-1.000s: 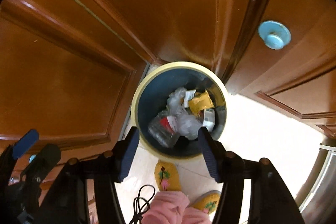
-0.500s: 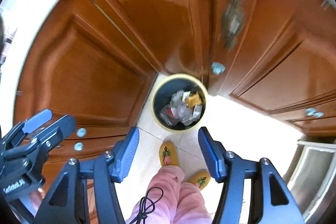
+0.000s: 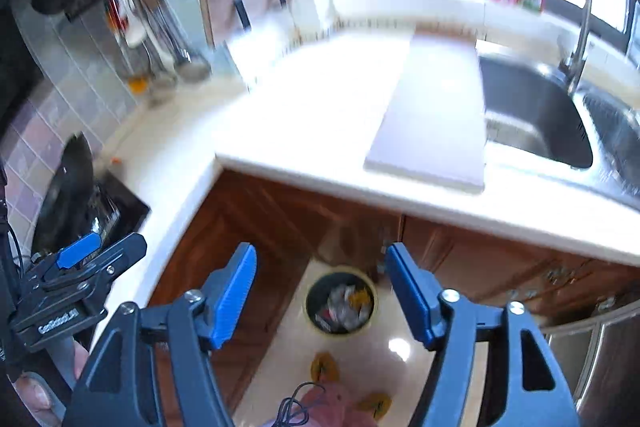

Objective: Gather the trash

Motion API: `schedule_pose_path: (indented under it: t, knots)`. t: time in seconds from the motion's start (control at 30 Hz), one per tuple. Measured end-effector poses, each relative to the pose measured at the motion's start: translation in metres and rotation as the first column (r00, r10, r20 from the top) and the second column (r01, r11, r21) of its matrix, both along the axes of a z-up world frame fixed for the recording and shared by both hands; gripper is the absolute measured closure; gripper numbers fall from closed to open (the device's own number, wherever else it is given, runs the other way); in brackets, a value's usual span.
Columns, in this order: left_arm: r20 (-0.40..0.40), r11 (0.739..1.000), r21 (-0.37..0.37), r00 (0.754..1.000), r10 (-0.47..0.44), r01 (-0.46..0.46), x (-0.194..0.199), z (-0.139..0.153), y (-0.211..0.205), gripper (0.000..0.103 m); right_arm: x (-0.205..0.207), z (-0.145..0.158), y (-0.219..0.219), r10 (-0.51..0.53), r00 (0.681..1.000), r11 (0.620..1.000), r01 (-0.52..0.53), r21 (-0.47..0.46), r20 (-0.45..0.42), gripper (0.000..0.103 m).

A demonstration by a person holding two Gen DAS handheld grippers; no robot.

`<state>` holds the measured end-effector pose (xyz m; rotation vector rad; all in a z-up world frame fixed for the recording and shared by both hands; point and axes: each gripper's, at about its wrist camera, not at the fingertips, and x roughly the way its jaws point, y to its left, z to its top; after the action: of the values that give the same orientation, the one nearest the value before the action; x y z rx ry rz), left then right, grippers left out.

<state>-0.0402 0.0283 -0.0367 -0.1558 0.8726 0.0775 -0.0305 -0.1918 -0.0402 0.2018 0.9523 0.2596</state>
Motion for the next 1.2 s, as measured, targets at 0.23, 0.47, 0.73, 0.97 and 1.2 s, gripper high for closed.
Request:
schedule_pose_path:
  t: [0.23,0.47,0.73,0.97,1.2]
  knots:
    - [0.014,0.998,0.049,1.0,0.027,-0.028,0.011,0.023,-0.006,0.001,0.004,0.026,-0.001,-0.016,0.999,0.999,0.015,0.031,0.041,0.031]
    - [0.037,0.992,0.112,0.998,0.048,-0.052,0.023,0.029,-0.011,0.001,0.013,0.031,0.012,-0.034,0.997,0.999,0.033,0.011,0.072,0.031]
    - [0.027,0.99,0.132,0.999,0.036,-0.039,0.04,0.024,-0.009,0.001,0.032,0.025,0.025,-0.042,0.997,0.999,0.042,0.0,0.058,0.031]
    - [0.031,0.99,0.142,0.999,0.024,-0.028,0.048,0.022,-0.004,0.001,0.036,0.023,0.034,-0.049,0.997,0.999,0.049,-0.003,0.063,0.031]
    - [0.025,0.991,0.136,1.0,0.003,-0.007,0.05,0.02,-0.003,0.001,0.034,0.023,0.041,-0.048,0.997,0.998,0.05,-0.026,0.066,0.031]
